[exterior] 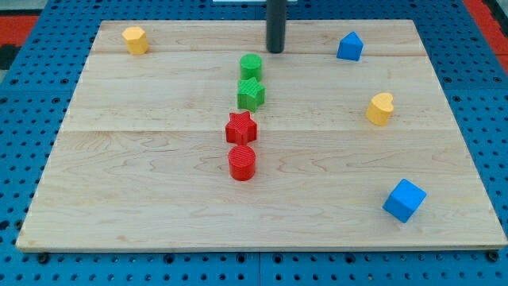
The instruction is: Move the yellow heart upwards
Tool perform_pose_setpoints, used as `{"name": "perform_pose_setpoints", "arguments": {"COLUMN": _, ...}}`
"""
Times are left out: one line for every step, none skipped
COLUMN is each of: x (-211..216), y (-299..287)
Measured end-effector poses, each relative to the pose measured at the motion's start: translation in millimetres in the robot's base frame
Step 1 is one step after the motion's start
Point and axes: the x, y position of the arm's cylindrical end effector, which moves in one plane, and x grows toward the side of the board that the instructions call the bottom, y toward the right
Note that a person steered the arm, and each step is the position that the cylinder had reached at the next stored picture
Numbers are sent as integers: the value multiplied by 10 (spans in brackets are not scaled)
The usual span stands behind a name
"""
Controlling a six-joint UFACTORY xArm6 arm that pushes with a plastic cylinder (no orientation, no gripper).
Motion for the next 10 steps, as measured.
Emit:
{"name": "perform_pose_setpoints", "arguments": {"x": 344, "y": 470}}
{"name": "perform_pose_setpoints", "arguments": {"x": 592, "y": 869}}
{"name": "perform_pose_setpoints", "arguments": {"x": 980, "y": 1201}}
{"name": "perform_pose_setpoints", "arguments": {"x": 1288, "y": 1641}}
{"name": "perform_pose_setpoints", "arguments": {"x": 1751, "y": 1779}}
{"name": "perform_pose_setpoints", "arguments": {"x": 1920, "y": 1214}}
{"name": "perform_pose_setpoints", "arguments": {"x": 1625, "y": 1290}}
{"name": "perform_pose_setpoints", "arguments": {"x": 1378, "y": 1543}}
{"name": "perform_pose_setpoints", "arguments": {"x": 1312, "y": 1500}}
{"name": "perform_pose_setpoints", "arguments": {"x": 892, "y": 1491}}
